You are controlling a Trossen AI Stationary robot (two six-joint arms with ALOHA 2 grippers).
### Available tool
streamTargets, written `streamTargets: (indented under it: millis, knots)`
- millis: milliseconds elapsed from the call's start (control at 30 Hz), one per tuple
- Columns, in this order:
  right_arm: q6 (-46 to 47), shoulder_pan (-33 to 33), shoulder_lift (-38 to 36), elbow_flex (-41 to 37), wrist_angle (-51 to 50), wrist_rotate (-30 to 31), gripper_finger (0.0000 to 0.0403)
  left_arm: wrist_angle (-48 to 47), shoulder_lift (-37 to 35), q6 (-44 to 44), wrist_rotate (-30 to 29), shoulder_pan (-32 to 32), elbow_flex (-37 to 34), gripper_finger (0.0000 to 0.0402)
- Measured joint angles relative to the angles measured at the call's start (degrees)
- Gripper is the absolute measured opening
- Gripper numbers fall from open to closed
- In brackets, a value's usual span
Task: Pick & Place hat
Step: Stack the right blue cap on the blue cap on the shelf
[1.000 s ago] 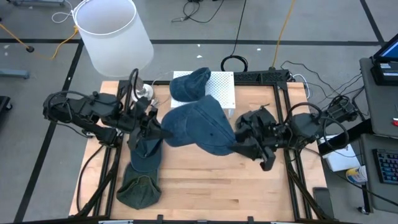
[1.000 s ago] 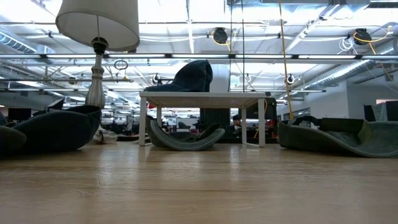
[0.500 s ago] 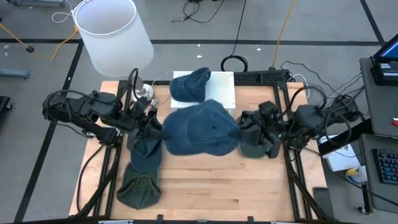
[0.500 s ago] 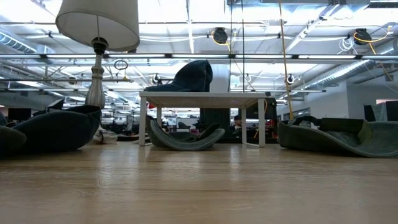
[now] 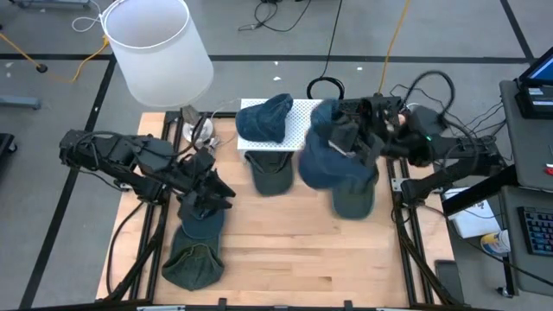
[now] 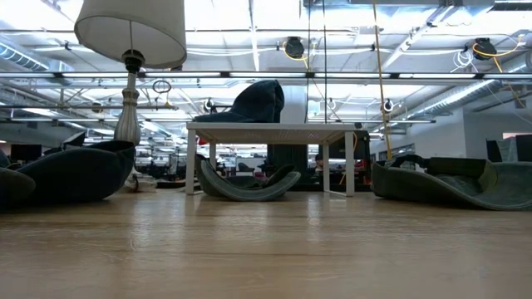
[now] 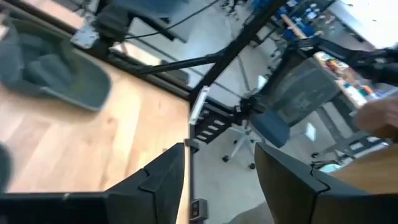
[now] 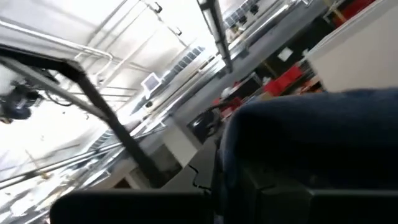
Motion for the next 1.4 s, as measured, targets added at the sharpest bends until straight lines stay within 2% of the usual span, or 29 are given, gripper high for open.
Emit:
streamTargets:
  millis: [233,500,633,1100,1400]
  knots:
    - [3.03,-11.41,3.86,0.02,0.93,-8.00,0.0015,2.18,0.00,3.04,0.02,-1.20,0.00,0.0200]
    - [10.45,-22.85,11.24,0.07,9.31,-17.14,0.0015,2.16,0.00,6.10,0.08,-1.20,0.00,0.0200]
    - [12.23,-27.23,16.05,3.72,9.84,-21.33,0.0015,2.13,0.00,6.52,0.08,-1.19,0.00,0.0200]
    - [12.85,-35.71,33.53,28.25,3.89,-28.57,0.0015,2.09,0.00,7.45,0.08,-1.09,0.00,0.0200]
    - [16.09,-37.38,38.14,29.95,1.68,-30.13,0.0015,2.07,0.00,7.44,0.08,-1.09,0.00,0.0200]
